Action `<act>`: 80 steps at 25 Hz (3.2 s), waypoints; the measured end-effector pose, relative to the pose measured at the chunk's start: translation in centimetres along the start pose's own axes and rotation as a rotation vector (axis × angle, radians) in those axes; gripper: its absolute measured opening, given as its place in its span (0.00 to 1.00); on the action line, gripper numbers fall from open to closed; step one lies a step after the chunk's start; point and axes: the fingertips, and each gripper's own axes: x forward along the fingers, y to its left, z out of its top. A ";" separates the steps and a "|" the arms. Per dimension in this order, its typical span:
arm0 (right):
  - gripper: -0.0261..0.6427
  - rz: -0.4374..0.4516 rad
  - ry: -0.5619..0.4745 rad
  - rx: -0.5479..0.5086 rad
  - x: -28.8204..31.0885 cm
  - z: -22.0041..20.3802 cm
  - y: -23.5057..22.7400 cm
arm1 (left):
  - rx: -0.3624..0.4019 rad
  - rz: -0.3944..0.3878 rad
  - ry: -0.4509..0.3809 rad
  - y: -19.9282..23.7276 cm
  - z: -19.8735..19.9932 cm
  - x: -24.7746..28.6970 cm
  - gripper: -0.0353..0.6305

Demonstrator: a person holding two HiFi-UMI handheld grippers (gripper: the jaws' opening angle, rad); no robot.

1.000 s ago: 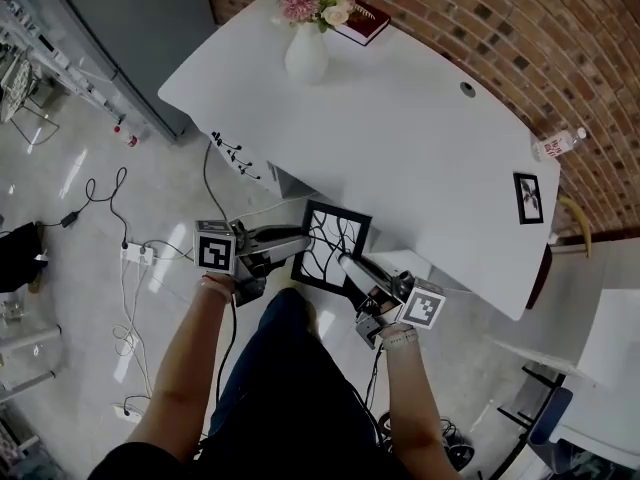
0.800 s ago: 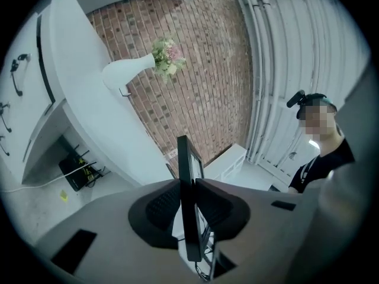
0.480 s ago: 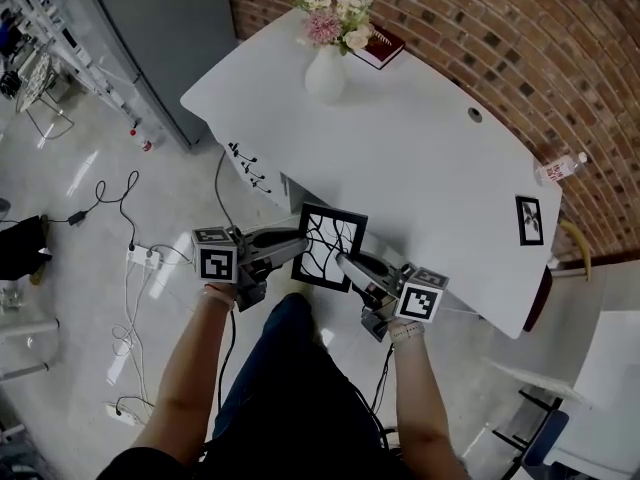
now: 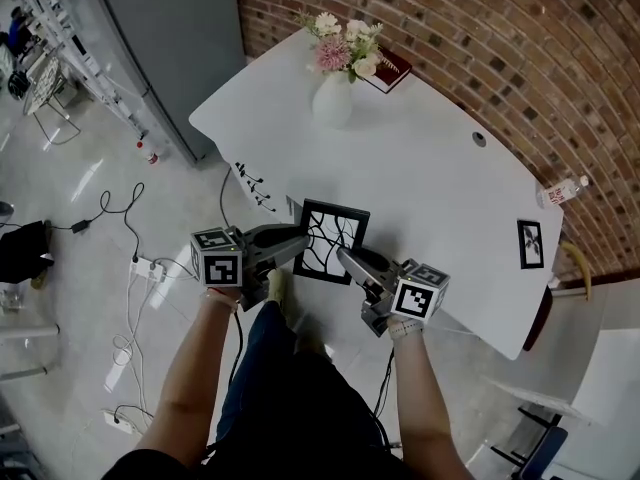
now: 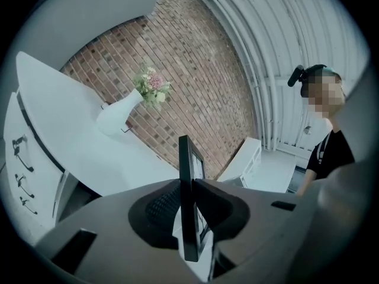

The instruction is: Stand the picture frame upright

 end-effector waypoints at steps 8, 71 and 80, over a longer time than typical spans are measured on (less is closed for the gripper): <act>0.17 -0.053 -0.057 -0.019 3.6 4.3 -2.9 | 0.040 0.021 -0.012 3.7 4.8 1.0 0.17; 0.23 -0.284 -0.099 -0.280 16.8 16.9 -21.0 | 0.509 0.090 0.211 25.1 16.9 8.7 0.19; 0.25 -0.363 -0.021 -0.341 16.6 16.7 -22.1 | 0.627 0.086 0.230 25.0 17.1 9.4 0.19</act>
